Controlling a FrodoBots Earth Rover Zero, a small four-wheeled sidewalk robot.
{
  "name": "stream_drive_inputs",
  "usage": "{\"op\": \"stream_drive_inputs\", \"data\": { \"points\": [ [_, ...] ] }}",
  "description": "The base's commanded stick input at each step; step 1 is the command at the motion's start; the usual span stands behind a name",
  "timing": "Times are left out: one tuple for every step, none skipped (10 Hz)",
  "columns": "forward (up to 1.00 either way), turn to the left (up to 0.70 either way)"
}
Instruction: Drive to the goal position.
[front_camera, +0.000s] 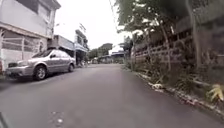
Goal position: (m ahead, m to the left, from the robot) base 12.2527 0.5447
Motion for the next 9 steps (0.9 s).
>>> {"op": "stream_drive_inputs", "data": {
  "points": [
    [0.70, 0.00],
    [0.70, 0.00],
    [0.70, 0.00],
    [0.70, 0.00],
    [0.70, 0.00],
    [0.70, 0.00],
    [0.70, 0.00],
    [0.70, 0.00],
    [0.70, 0.00]
  ]
}}
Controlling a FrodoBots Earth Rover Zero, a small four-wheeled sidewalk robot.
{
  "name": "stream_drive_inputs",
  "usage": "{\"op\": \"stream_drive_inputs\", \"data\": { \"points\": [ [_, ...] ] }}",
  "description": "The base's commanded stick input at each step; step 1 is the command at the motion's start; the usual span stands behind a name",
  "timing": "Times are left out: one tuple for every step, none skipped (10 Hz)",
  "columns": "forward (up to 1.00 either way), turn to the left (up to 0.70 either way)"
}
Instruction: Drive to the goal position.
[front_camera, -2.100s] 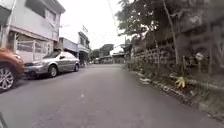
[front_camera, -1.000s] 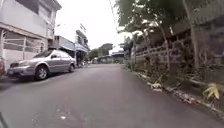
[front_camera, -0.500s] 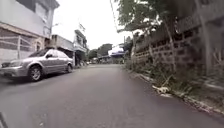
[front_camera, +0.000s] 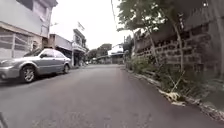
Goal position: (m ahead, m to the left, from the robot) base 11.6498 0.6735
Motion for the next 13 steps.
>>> {"op": "stream_drive_inputs", "data": {
  "points": [
    [0.70, 0.00],
    [0.70, 0.00],
    [0.70, 0.00],
    [0.70, 0.00],
    [0.70, 0.00],
    [0.70, 0.00],
    [0.70, 0.00],
    [0.70, 0.00],
    [0.70, 0.00],
    [0.70, 0.00],
    [0.70, 0.00],
    [0.70, 0.00],
    [0.70, 0.00]
  ]
}}
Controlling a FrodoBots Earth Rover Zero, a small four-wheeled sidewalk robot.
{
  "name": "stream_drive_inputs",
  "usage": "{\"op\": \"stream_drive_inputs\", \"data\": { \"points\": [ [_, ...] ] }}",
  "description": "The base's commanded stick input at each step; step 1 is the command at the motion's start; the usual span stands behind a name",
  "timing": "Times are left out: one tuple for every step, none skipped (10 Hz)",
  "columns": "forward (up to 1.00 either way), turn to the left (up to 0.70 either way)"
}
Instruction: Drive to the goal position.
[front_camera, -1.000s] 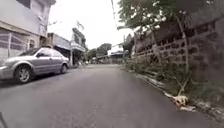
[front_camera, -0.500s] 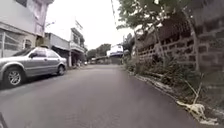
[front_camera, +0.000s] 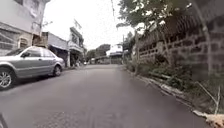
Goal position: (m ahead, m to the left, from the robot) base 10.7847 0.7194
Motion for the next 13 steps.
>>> {"op": "stream_drive_inputs", "data": {
  "points": [
    [0.70, 0.00],
    [0.70, 0.00],
    [0.70, 0.00],
    [0.70, 0.00],
    [0.70, 0.00],
    [0.70, 0.00],
    [0.70, 0.00],
    [0.70, 0.00],
    [0.70, 0.00],
    [0.70, 0.00],
    [0.70, 0.00],
    [0.70, 0.00],
    [0.70, 0.00]
  ]
}}
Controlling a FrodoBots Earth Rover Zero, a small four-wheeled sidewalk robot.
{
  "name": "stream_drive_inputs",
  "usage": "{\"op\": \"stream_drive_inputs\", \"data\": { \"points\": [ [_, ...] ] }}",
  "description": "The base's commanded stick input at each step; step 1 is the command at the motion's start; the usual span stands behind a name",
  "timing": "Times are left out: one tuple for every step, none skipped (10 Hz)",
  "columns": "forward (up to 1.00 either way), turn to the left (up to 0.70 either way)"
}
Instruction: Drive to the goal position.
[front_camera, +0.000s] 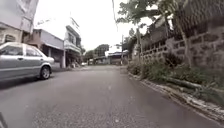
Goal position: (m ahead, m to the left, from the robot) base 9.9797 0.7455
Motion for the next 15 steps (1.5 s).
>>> {"op": "stream_drive_inputs", "data": {
  "points": [
    [0.70, 0.00],
    [0.70, 0.00],
    [0.70, 0.00],
    [0.70, 0.00],
    [0.70, 0.00],
    [0.70, 0.00],
    [0.70, 0.00],
    [0.70, 0.00],
    [0.70, 0.00],
    [0.70, 0.00],
    [0.70, 0.00],
    [0.70, 0.00],
    [0.70, 0.00],
    [0.70, 0.00],
    [0.70, 0.00]
  ]
}}
